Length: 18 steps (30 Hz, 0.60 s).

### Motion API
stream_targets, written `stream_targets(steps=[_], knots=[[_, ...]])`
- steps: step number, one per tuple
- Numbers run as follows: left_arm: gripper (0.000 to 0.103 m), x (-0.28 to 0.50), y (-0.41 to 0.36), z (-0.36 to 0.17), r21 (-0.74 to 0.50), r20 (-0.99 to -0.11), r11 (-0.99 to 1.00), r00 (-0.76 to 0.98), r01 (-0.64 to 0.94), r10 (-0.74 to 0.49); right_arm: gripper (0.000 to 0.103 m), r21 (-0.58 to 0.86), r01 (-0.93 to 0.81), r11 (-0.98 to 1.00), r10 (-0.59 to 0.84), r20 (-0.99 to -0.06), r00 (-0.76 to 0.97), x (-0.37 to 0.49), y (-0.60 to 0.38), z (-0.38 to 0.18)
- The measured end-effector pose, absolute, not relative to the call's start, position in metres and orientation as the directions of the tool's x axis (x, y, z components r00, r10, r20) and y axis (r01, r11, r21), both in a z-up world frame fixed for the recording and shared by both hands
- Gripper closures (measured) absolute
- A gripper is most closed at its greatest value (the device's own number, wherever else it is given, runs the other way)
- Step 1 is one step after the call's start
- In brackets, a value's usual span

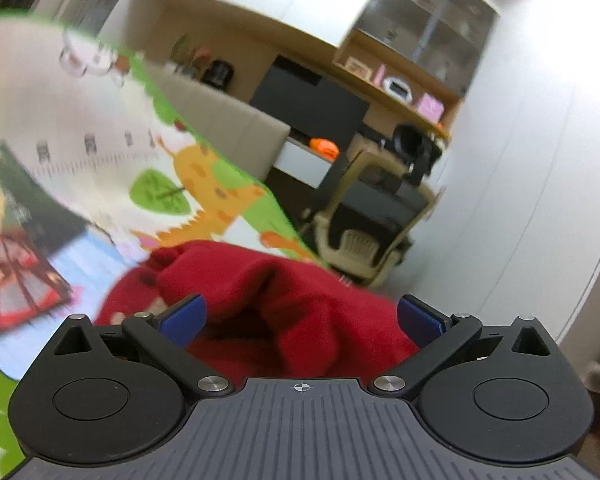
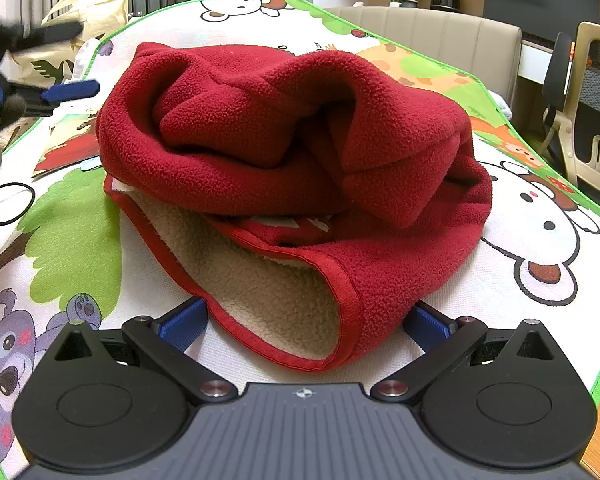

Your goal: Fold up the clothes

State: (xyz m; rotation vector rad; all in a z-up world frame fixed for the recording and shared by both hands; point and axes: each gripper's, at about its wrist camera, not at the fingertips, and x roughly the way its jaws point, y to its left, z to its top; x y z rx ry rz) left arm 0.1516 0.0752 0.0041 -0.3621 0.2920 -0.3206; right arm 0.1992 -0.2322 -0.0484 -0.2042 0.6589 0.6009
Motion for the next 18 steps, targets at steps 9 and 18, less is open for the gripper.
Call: stream_targets(steps=[9,18], knots=[[0.000,0.138,0.037,-0.029,-0.172,-0.331,0.948,0.891,0.268,-0.312,0.000,0.008,-0.583,0.812,0.458,-0.628,0.629,0.197,-0.232,-0.048],[0.000,0.163,0.047,-0.053,-0.259,-0.508,0.939,0.795,0.226,-0.331,0.000,0.007,-0.434,0.901,0.307,-0.716,0.627,0.183,-0.210,-0.037]])
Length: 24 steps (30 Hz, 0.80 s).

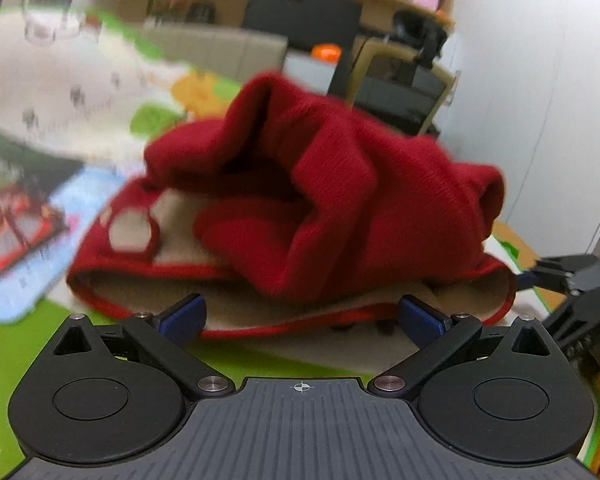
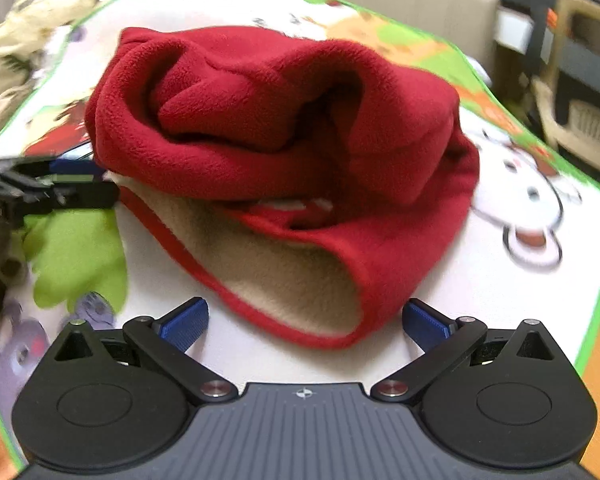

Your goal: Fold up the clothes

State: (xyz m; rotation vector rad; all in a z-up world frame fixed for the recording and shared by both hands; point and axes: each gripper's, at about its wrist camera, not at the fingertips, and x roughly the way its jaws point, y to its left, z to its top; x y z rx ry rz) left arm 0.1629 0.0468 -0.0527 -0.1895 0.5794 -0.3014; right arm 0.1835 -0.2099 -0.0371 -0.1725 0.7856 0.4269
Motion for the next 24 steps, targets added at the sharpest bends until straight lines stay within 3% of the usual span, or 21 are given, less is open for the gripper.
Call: stream_targets(steps=[4,15,17,21,24], knots=[[0.000,0.162,0.055,-0.055,-0.300,-0.499,0.928,0.793,0.221,-0.350,0.000,0.000,-0.306,0.952,0.211,-0.725,0.655,0.176,-0.197,-0.036],[0.000,0.168,0.041,-0.051,-0.210,-0.548,0.945,0.770,0.251,-0.327,0.000,0.036,-0.196,0.980,0.159,-0.733,0.662,0.177,-0.194,-0.031],[0.000,0.168,0.042,-0.052,-0.214,-0.541,0.945,0.775,0.248,-0.326,0.000,0.093,-0.178,0.980,0.194,-0.667,0.719,0.158,-0.194,-0.023],[0.000,0.165,0.042,-0.052,-0.211,-0.532,0.948,0.785,0.239,-0.317,0.000,0.001,-0.171,0.985,0.157,-0.411,0.898,0.108,-0.176,-0.013],[0.000,0.156,0.042,-0.051,-0.198,-0.510,0.960,0.815,0.199,-0.274,0.000,0.047,-0.140,0.989,0.148,-0.276,0.950,0.088,-0.174,-0.016]])
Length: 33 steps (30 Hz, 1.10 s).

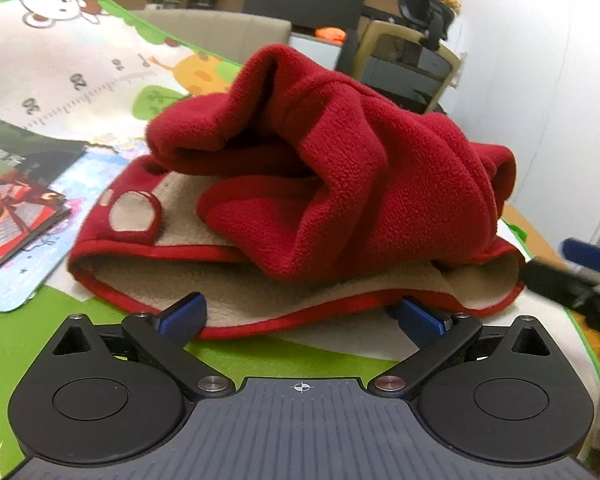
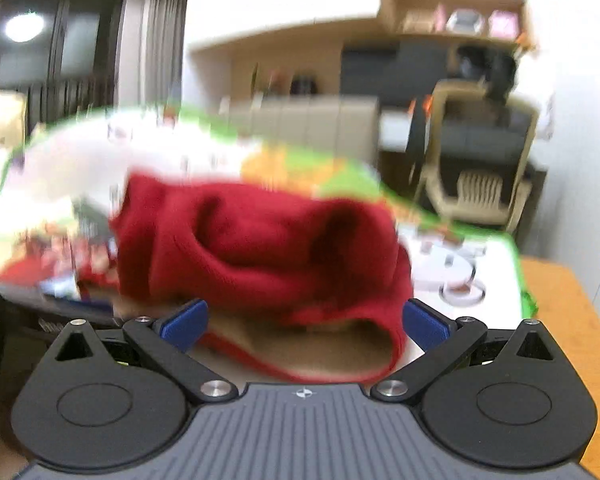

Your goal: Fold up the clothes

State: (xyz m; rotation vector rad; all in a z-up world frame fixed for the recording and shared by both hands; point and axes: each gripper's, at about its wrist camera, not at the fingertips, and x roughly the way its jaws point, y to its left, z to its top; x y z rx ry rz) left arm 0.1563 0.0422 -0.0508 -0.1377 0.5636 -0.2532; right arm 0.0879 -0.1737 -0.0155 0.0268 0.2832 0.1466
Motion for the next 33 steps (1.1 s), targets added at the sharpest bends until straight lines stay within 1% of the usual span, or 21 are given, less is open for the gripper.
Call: stream_targets(steps=[1,6,9,12,16,18,21,26,31,33], knots=[[0.000,0.151,0.042,-0.051,-0.188,-0.498,0.966,0.831,0.177,-0.249,0.000,0.076,-0.144,0.987,0.160,-0.268,0.950,0.087,-0.175,-0.018],[0.000,0.121,0.031,-0.053,-0.085,-0.411,0.982,0.892,0.170,-0.190,0.000,0.095,-0.147,0.985,0.171,-0.329,0.929,0.093,-0.177,-0.021],[0.000,0.117,0.023,-0.054,-0.039,-0.401,0.986,0.901,0.164,-0.166,0.000,0.067,-0.164,0.984,0.177,-0.378,0.909,0.092,-0.171,-0.026],[0.000,0.117,0.024,-0.054,-0.055,-0.406,0.986,0.899,0.158,-0.166,0.000,0.034,-0.154,0.987,0.155,-0.383,0.911,0.085,-0.164,-0.028],[0.000,0.116,0.028,-0.054,-0.070,-0.404,0.986,0.899,0.152,-0.168,0.000,0.000,-0.144,0.990,0.127,-0.467,0.875,0.097,-0.157,-0.031],[0.000,0.115,0.028,-0.055,-0.071,-0.403,0.986,0.900,0.151,-0.167,0.000,-0.010,-0.145,0.989,0.122,-0.485,0.866,0.099,-0.154,-0.033],[0.000,0.117,0.030,-0.056,-0.081,-0.404,0.985,0.899,0.151,-0.170,0.000,-0.012,-0.146,0.989,0.122,-0.484,0.867,0.098,-0.153,-0.034],[0.000,0.119,0.032,-0.056,-0.087,-0.404,0.984,0.898,0.153,-0.175,0.000,-0.046,-0.113,0.993,0.077,-0.488,0.870,0.088,-0.149,-0.035],[0.000,0.119,0.033,-0.055,-0.088,-0.405,0.984,0.897,0.153,-0.175,0.000,-0.059,-0.107,0.992,0.070,-0.451,0.890,0.074,-0.148,-0.037],[0.000,0.120,0.033,-0.055,-0.088,-0.405,0.984,0.897,0.152,-0.175,0.000,-0.046,-0.108,0.993,0.076,-0.458,0.886,0.076,-0.149,-0.037]])
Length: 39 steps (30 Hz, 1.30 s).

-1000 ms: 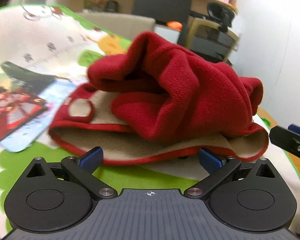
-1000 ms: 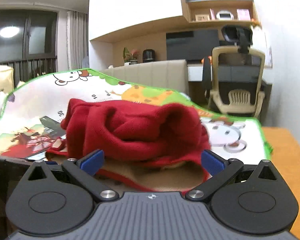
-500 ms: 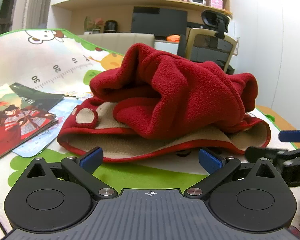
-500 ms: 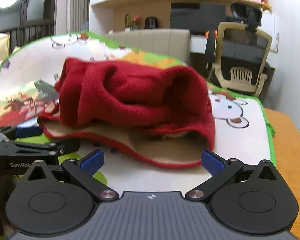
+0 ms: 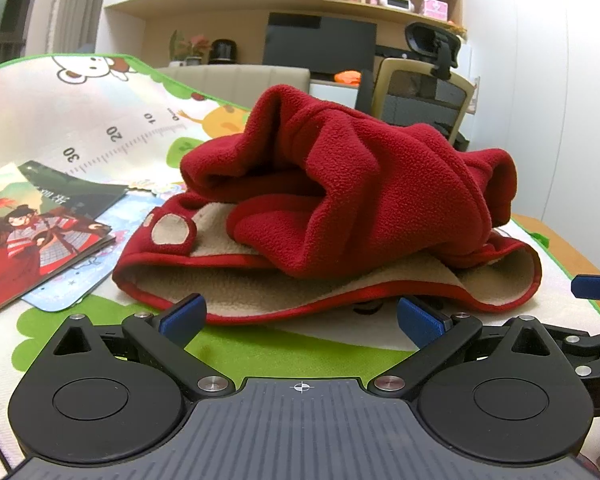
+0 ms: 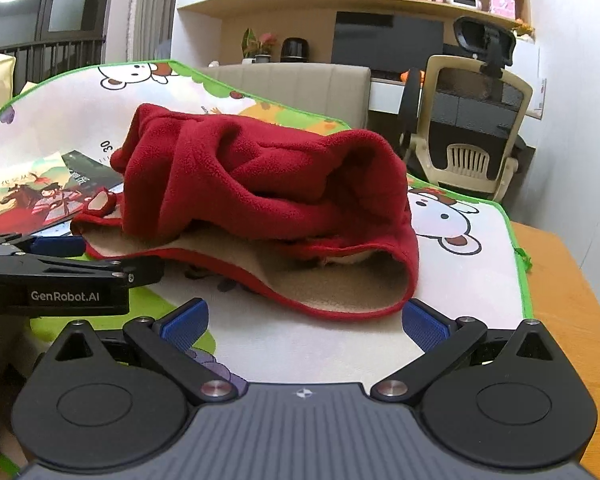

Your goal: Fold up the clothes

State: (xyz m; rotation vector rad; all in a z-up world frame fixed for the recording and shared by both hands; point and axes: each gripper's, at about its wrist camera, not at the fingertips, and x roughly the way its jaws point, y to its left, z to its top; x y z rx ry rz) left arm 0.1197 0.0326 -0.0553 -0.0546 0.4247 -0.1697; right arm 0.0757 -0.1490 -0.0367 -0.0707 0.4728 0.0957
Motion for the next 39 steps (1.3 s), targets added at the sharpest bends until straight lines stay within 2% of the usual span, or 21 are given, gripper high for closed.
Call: stream_targets(steps=[6,39], knots=[[0.000,0.1205,0.0322,-0.0558,-0.091,-0.406,0.984,0.897,0.150,-0.174,0.000,0.000,-0.102,0.995,0.089,-0.478,0.874,0.0811,-0.1553,-0.0358],[0.000,0.1196,0.0354,-0.0565,-0.109,-0.399,0.982,0.897,0.157,-0.188,0.000,0.023,-0.087,0.996,0.087,-0.488,0.868,0.0809,-0.1538,-0.0368]])
